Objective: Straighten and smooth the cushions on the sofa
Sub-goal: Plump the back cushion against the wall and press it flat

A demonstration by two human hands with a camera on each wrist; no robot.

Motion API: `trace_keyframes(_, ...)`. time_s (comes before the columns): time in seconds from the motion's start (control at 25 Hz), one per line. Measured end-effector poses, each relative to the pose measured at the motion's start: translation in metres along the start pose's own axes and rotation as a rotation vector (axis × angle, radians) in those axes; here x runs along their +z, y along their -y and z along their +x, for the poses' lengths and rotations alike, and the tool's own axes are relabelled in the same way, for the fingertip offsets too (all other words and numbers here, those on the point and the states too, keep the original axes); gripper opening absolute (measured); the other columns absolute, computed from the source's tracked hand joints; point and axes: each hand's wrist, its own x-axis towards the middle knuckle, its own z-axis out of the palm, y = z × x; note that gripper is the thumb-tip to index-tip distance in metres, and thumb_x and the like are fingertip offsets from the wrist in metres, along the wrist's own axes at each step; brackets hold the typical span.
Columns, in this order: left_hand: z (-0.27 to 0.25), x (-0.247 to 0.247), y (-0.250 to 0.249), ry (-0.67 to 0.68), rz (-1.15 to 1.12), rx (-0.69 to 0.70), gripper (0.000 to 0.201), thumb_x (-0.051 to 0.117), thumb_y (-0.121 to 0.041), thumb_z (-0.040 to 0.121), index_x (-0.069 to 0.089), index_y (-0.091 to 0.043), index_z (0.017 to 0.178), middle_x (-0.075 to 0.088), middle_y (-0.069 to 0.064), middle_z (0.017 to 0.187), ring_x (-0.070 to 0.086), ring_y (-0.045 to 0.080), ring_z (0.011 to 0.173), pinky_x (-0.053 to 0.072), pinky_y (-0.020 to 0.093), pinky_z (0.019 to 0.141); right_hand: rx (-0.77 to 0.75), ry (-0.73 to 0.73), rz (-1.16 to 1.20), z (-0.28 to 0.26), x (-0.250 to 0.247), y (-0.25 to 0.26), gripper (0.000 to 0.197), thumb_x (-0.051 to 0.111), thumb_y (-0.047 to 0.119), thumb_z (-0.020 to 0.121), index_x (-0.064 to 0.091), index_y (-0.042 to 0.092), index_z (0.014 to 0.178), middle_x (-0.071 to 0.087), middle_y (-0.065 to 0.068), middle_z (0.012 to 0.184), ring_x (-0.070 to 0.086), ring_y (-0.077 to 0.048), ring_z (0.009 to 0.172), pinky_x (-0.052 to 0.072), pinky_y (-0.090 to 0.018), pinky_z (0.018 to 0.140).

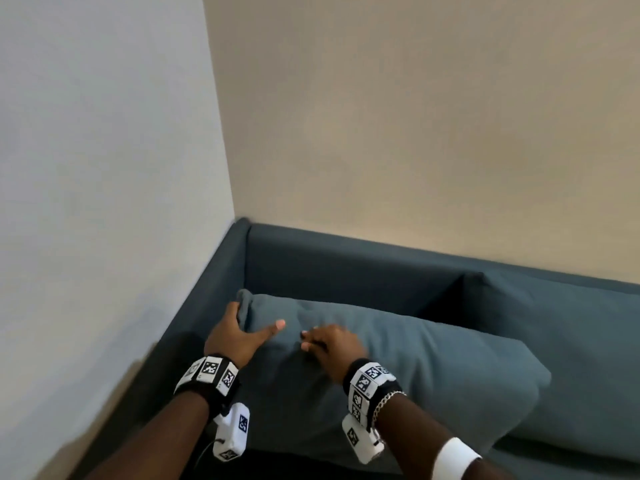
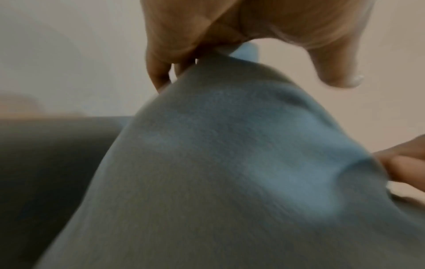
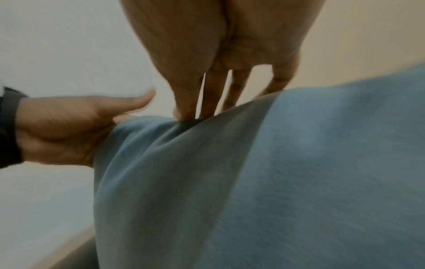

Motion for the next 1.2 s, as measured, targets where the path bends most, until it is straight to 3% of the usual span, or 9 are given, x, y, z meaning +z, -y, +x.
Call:
trace_keyframes(0.12, 0.011, -0.005, 0.062, -0.042, 0.19, -0.193, 0.13, 0.066, -0.099, 0.032, 0.037, -0.023, 0.134, 0.056, 0.017, 0.135, 0.056, 0.041, 0.122, 0.047, 0.059, 0.099, -0.103, 0.173, -0.018, -0.001, 0.044, -0.014, 0.045, 0.064, 0.027, 0.099, 0.059, 0.036, 0.142, 0.044, 0.019, 0.158, 0.029, -0.007, 0.152, 0.023, -0.039, 0.126)
trace_keyframes(0.2, 0.012, -0.011, 0.078, -0.074, 0.319, -0.191, 0.128, 0.075, -0.089, 0.045, 0.03, -0.02, 0.143, 0.045, 0.016, 0.148, 0.045, 0.039, 0.135, 0.041, 0.064, 0.105, -0.122, 0.147, -0.061, -0.013, 0.045, -0.027, 0.052, 0.064, 0.03, 0.098, 0.051, 0.039, 0.148, 0.035, 0.021, 0.163, 0.025, -0.006, 0.153, 0.022, -0.038, 0.124)
trace_keyframes(0.36, 0.012, 0.016, 0.057, -0.056, 0.709, 0.341, 0.098, 0.065, -0.073, 0.078, 0.018, -0.041, 0.159, 0.01, -0.009, 0.17, -0.002, 0.024, 0.158, 0.0, 0.073, 0.116, 0.111, -0.041, -0.189, -0.046, 0.011, -0.098, 0.073, 0.061, 0.069, 0.088, 0.041, 0.043, 0.153, 0.027, 0.02, 0.166, 0.023, -0.012, 0.155, 0.017, -0.042, 0.125)
trace_keyframes(0.44, 0.014, 0.033, 0.043, 0.039, 0.801, 0.483, 0.071, 0.028, -0.078, 0.088, 0.027, -0.051, 0.154, 0.018, -0.017, 0.168, -0.005, 0.017, 0.157, -0.019, 0.071, 0.113, 0.232, -0.124, -0.255, -0.062, -0.012, -0.14, 0.083, 0.055, 0.081, 0.083, 0.036, 0.044, 0.155, 0.024, 0.02, 0.167, 0.018, -0.011, 0.157, 0.009, -0.039, 0.123)
trace_keyframes(0.52, 0.011, 0.052, 0.031, 0.076, 0.788, 0.469, 0.078, 0.01, -0.084, 0.084, 0.034, -0.052, 0.151, 0.029, -0.021, 0.163, 0.004, 0.014, 0.158, -0.03, 0.059, 0.111, 0.298, -0.159, -0.265, -0.078, -0.028, -0.175, 0.083, 0.052, 0.083, 0.085, 0.033, 0.044, 0.156, 0.023, 0.02, 0.168, 0.015, -0.01, 0.157, 0.004, -0.038, 0.124)
trace_keyframes(0.64, 0.005, 0.082, 0.026, -0.011, 0.69, 0.448, 0.073, 0.025, -0.084, 0.082, 0.054, -0.049, 0.139, 0.049, -0.023, 0.15, 0.026, 0.012, 0.152, -0.014, 0.052, 0.121, 0.294, -0.189, -0.248, -0.089, -0.033, -0.211, 0.072, 0.052, 0.074, 0.091, 0.038, 0.043, 0.154, 0.031, 0.017, 0.165, 0.021, -0.011, 0.156, 0.006, -0.038, 0.125)
trace_keyframes(0.76, 0.012, 0.103, 0.024, -0.155, 0.509, 0.317, 0.057, 0.041, -0.075, 0.076, 0.075, -0.04, 0.106, 0.071, -0.019, 0.119, 0.051, 0.009, 0.135, 0.007, 0.046, 0.122, 0.295, -0.26, -0.251, -0.079, -0.017, -0.224, 0.052, 0.052, 0.064, 0.095, 0.059, 0.036, 0.138, 0.058, 0.007, 0.147, 0.048, -0.02, 0.141, 0.023, -0.042, 0.115)
trace_keyframes(0.96, 0.042, 0.11, 0.009, -0.281, 0.388, 0.274, 0.022, 0.069, -0.059, 0.079, 0.07, -0.037, 0.076, 0.072, -0.015, 0.094, 0.063, 0.011, 0.116, 0.019, 0.045, 0.117, 0.313, -0.523, -0.13, -0.045, -0.011, -0.22, 0.005, 0.065, 0.034, 0.096, 0.067, 0.03, 0.098, 0.072, 0.007, 0.099, 0.066, -0.024, 0.099, 0.033, -0.045, 0.098)
trace_keyframes(1.2, 0.122, 0.106, -0.05, -0.271, 0.227, 0.388, 0.026, 0.069, -0.048, 0.083, 0.06, -0.029, 0.069, 0.063, -0.015, 0.08, 0.063, 0.013, 0.094, 0.025, 0.049, 0.113, 0.38, -0.629, -0.105, 0.009, -0.068, -0.228, 0.012, 0.076, 0.026, 0.091, 0.066, 0.032, 0.09, 0.063, 0.013, 0.087, 0.06, -0.02, 0.088, 0.028, -0.038, 0.089)
